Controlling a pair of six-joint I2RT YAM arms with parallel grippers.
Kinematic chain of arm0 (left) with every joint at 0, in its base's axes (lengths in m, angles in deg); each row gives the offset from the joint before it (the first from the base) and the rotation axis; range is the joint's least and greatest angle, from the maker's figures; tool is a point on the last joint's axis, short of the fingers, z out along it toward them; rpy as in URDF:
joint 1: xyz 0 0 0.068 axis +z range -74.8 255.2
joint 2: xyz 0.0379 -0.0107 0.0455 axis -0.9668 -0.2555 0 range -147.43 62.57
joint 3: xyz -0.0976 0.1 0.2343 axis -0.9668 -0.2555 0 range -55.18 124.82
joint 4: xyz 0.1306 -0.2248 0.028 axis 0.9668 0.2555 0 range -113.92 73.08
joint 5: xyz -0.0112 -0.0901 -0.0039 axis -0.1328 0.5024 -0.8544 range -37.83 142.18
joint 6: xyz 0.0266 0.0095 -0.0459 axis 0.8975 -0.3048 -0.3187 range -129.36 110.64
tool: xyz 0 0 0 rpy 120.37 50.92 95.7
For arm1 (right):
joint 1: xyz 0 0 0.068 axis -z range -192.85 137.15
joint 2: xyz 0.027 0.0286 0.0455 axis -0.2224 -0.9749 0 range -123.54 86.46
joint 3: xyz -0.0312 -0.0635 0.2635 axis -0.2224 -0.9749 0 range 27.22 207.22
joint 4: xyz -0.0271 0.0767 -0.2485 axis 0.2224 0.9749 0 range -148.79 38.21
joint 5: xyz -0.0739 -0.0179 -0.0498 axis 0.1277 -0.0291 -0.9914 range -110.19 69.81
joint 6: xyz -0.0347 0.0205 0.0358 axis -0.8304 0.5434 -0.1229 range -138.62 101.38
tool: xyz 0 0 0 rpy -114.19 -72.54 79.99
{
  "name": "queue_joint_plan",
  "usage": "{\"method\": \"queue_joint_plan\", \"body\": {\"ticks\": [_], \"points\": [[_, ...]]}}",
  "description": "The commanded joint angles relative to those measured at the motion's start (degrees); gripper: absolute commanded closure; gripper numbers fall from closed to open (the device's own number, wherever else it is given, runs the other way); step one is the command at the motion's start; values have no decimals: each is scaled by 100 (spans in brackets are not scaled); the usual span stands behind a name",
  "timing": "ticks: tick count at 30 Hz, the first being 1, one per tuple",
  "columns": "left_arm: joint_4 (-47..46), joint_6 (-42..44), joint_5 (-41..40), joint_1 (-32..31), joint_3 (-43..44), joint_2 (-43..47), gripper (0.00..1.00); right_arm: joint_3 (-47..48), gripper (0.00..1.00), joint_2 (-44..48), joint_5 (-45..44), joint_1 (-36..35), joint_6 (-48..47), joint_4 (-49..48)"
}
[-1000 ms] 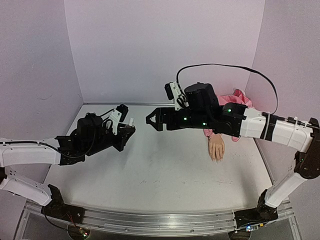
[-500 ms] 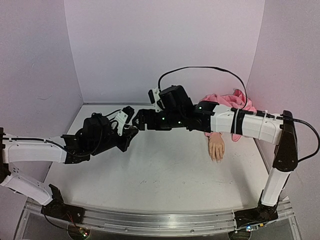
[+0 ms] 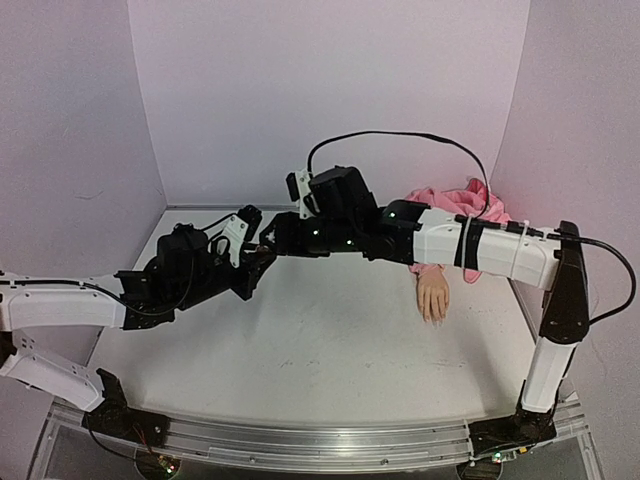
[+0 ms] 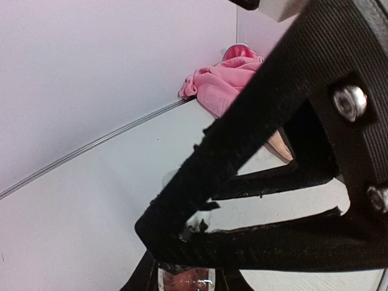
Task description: Paint the nails
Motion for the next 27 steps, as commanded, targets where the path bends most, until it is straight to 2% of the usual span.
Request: {"method": "queue_joint_plan", "body": {"ticks": [1,5,8,9,11,13,14,15,18,21,23,25,27], "points": [[-388,-90,32,-28,19,180,100,106,66,-51,16,-71,-5,-216],[-388,-244,243,-27,-31,255,100,14,100,54,134,-79,-193,-266],[-390,-362,946,-4,-120,431,100,-153,100,268,623,-69,-754,-383],[-392,-377,1820,41,-155,512,100,-250,100,368,1041,-67,-1109,-478],[-527,-445,3613,236,-269,685,100,-491,100,603,2502,-33,-2000,-626],[-895,-661,5349,405,-408,817,100,-940,100,951,4865,-36,-2858,-1004],[-1047,-749,6022,417,-441,850,100,-1284,100,1156,5737,-33,-3036,-1401],[-1093,-839,6426,421,-435,873,100,-1659,100,1387,5982,-31,-2892,-1887],[-1091,-1025,6497,429,-476,915,100,-1975,100,1652,5747,-32,-2709,-2099],[-1100,-1016,5913,425,-586,930,100,-2032,100,1686,5332,-39,-2534,-2107],[-1100,-992,5460,431,-614,904,100,-2068,96,1800,4485,-37,-2371,-2066],[-1094,-935,4792,429,-619,886,100,-2070,64,1939,2958,-34,-2174,-1834],[-1064,-833,4124,429,-672,931,100,-1920,45,1981,1910,-30,-2035,-1349]]}}
